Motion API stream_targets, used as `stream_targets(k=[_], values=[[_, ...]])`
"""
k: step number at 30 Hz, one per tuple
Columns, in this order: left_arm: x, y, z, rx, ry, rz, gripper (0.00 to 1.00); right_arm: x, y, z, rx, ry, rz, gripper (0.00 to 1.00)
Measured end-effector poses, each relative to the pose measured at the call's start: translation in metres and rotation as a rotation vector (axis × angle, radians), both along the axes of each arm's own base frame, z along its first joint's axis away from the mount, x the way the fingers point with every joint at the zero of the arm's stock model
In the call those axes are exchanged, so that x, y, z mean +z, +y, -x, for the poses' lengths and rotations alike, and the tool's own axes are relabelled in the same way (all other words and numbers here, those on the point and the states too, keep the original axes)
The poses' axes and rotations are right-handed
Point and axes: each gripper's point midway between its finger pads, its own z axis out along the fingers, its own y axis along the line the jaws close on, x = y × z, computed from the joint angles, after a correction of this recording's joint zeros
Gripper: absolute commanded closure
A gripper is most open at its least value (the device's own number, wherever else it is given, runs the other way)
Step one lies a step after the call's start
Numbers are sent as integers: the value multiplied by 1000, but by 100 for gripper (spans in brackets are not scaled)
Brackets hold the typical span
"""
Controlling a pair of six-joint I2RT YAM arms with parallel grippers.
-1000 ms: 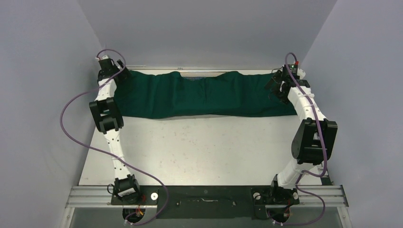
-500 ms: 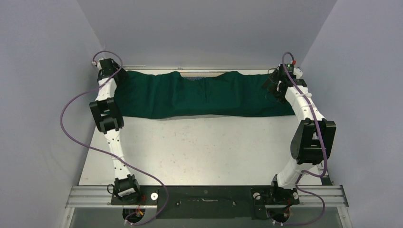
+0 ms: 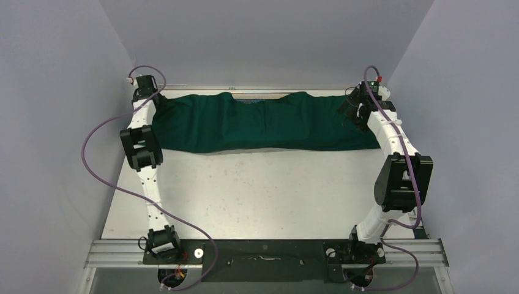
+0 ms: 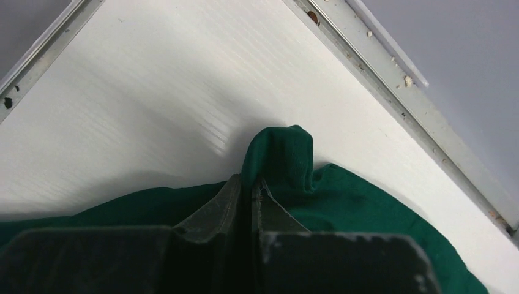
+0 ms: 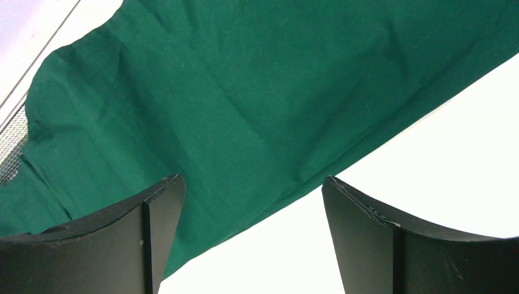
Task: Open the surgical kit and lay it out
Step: Open the surgical kit at the center of the board.
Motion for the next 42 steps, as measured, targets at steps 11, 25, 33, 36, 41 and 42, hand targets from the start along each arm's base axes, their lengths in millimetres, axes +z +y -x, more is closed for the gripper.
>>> stream_targets(k=[11, 25, 33, 36, 41, 42], values=[[38, 10, 32, -17, 110, -345, 100, 6, 0, -4, 6, -18, 4, 20], [137, 12, 51, 181, 154, -795, 25, 17, 3, -9, 42, -41, 5, 20], [132, 28, 61, 201, 199, -771, 22, 26, 4, -13, 66, -62, 4, 20], [133, 27, 55, 191, 185, -726, 21, 26, 3, -14, 63, -63, 4, 20], [114, 29, 49, 162, 181, -639, 21, 24, 3, -11, 64, -50, 3, 20], [107, 30, 49, 156, 184, -621, 21, 24, 3, -11, 63, -47, 3, 20]])
